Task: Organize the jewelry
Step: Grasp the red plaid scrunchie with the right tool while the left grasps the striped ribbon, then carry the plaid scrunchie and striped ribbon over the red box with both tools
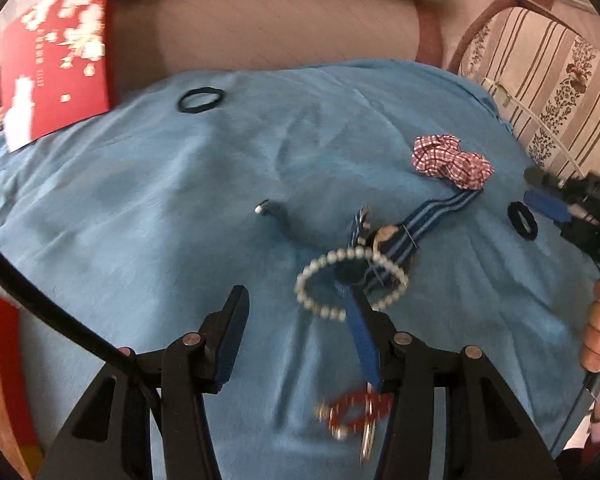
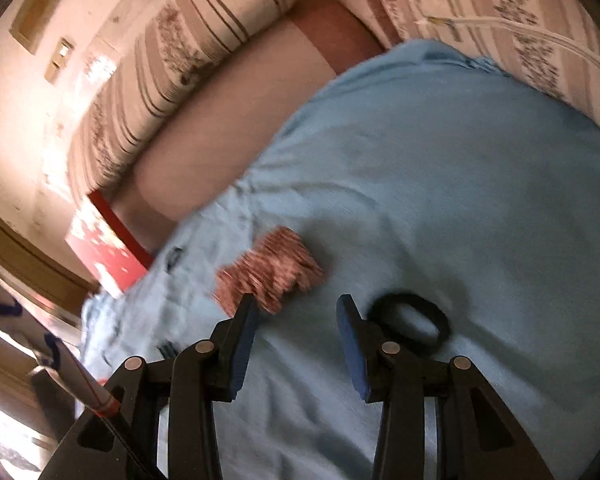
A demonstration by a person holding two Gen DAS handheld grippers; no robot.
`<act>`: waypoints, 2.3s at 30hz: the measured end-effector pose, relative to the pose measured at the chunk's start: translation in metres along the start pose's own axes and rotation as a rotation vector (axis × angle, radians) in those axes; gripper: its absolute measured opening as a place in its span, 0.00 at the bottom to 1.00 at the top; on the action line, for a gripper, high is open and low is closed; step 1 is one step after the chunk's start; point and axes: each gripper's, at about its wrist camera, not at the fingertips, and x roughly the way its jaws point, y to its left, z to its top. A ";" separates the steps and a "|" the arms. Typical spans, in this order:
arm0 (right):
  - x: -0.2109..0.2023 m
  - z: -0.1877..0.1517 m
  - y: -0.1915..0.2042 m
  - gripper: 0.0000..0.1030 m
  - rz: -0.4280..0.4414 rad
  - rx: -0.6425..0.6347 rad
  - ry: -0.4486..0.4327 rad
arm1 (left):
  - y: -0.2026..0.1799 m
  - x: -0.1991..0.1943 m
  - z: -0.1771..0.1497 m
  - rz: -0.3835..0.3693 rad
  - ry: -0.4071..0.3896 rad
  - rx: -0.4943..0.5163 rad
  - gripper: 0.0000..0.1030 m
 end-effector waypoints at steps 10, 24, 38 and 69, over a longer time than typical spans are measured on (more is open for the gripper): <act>0.066 0.008 0.032 0.57 -0.050 -0.097 0.076 | -0.010 0.023 0.009 -0.123 0.039 0.089 0.47; 0.031 0.008 0.053 0.16 -0.067 -0.149 -0.022 | -0.023 -0.029 0.000 -0.177 0.000 0.067 0.11; 0.003 -0.042 0.124 0.16 -0.062 -0.328 -0.024 | 0.086 -0.108 -0.065 -0.056 -0.067 -0.138 0.12; 0.033 -0.132 0.177 0.16 -0.011 -0.393 0.120 | 0.099 -0.078 -0.065 -0.139 -0.088 -0.188 0.05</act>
